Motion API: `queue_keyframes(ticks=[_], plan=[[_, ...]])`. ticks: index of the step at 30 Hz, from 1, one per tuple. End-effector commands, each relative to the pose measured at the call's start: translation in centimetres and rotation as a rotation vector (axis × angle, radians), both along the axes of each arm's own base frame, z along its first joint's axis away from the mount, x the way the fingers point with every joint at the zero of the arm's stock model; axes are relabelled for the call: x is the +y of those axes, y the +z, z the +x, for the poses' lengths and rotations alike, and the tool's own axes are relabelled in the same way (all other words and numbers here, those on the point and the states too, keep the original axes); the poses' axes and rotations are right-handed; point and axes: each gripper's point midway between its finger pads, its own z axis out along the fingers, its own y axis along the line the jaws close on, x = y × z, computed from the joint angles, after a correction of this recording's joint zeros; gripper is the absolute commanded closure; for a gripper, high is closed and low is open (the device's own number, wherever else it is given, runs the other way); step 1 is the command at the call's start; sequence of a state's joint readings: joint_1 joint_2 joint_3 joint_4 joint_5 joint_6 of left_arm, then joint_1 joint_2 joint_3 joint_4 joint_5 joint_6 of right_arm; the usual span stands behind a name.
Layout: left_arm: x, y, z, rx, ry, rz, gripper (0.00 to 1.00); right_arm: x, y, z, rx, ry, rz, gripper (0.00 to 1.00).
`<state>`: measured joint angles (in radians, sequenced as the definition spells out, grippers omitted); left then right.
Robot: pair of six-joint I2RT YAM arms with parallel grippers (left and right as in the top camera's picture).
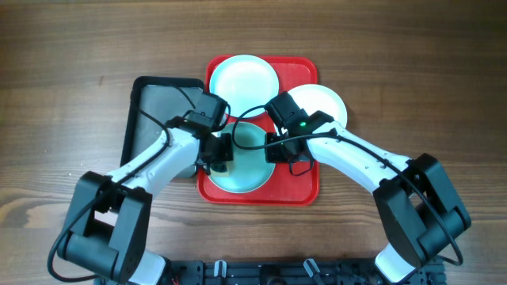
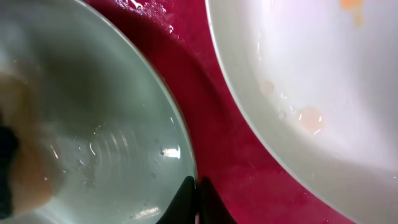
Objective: Clean dirty plates on tray and stack at the side
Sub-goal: 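Scrub the lower light-blue plate with the sponge, right gripper holding plate rim, then return the sponge to the black basin with the left gripper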
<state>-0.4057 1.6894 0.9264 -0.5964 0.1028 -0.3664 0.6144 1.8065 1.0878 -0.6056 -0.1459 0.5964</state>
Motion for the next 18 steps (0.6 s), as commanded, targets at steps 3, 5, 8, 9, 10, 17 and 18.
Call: queue_keyframes(ticks=[3,5,8,9,10,17,18], plan=[[-4.5,-0.7,-2.1,0.043,-0.058,-0.088,0.96,0.5,0.8,-0.1,-0.018,0.026,0.023,0.96],[-6.2,-0.4,-2.3,0.039,-0.095,-0.144,0.96,0.5,0.8,-0.1,-0.017,0.026,0.023,0.96],[-7.1,-0.1,-2.3,0.027,-0.116,-0.172,0.96,0.5,0.8,-0.1,-0.017,0.026,0.022,0.96],[-7.2,0.0,-2.3,0.027,-0.117,-0.176,0.96,0.5,0.8,-0.1,-0.017,0.026,0.022,0.96],[-7.3,0.3,-2.2,0.025,-0.117,-0.192,0.96,0.5,0.8,-0.1,-0.017,0.027,0.022,0.96],[-6.6,8.2,1.7,-0.155,-0.076,-0.365,0.96,0.4,0.8,-0.1,-0.016,0.028,0.021,0.96],[-5.6,9.5,2.3,-0.197,-0.069,-0.369,0.96,0.4,0.8,-0.1,-0.015,0.028,0.02,0.96]])
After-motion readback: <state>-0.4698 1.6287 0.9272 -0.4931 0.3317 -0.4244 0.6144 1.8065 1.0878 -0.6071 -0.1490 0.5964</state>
